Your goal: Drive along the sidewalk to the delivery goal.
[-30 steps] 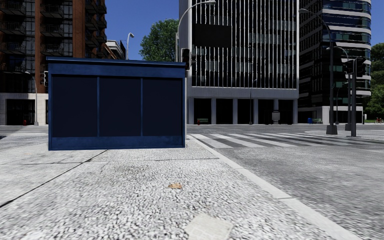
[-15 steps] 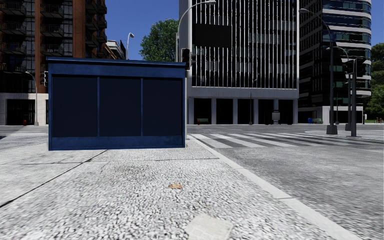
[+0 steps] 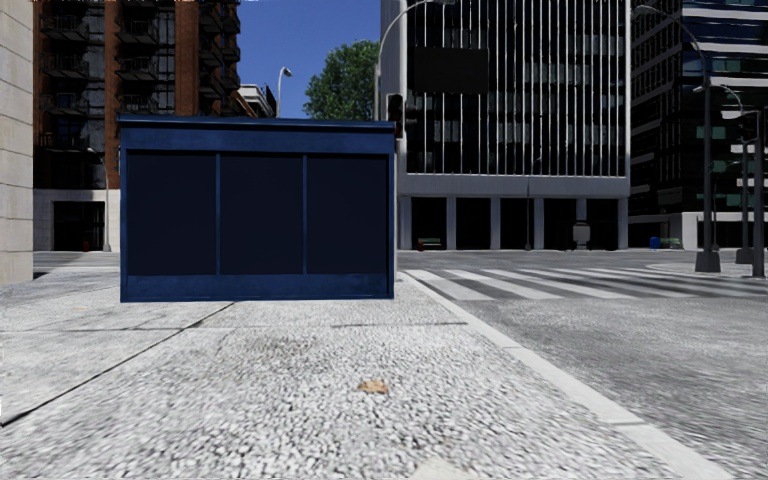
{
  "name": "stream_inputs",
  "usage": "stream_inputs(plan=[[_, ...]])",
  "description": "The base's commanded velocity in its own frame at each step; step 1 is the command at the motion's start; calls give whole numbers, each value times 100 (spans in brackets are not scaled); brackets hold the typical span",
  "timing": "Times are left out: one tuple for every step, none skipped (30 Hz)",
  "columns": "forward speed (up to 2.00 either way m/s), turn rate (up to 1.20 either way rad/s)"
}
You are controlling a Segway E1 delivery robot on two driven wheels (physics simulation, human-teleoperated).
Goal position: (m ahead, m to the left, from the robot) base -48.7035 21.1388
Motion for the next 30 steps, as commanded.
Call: stream_inputs(plan=[[74,38],[74,40],[74,42],[74,42],[74,42],[74,42],[74,42],[74,42],[74,42],[74,42],[74,42],[74,42],[74,42],[74,44],[74,44],[74,45],[74,46],[74,47],[74,47],[74,47],[74,49],[74,51],[74,51],[74,55],[74,58],[74,58],[74,59],[74,60],[74,61],[74,61]])
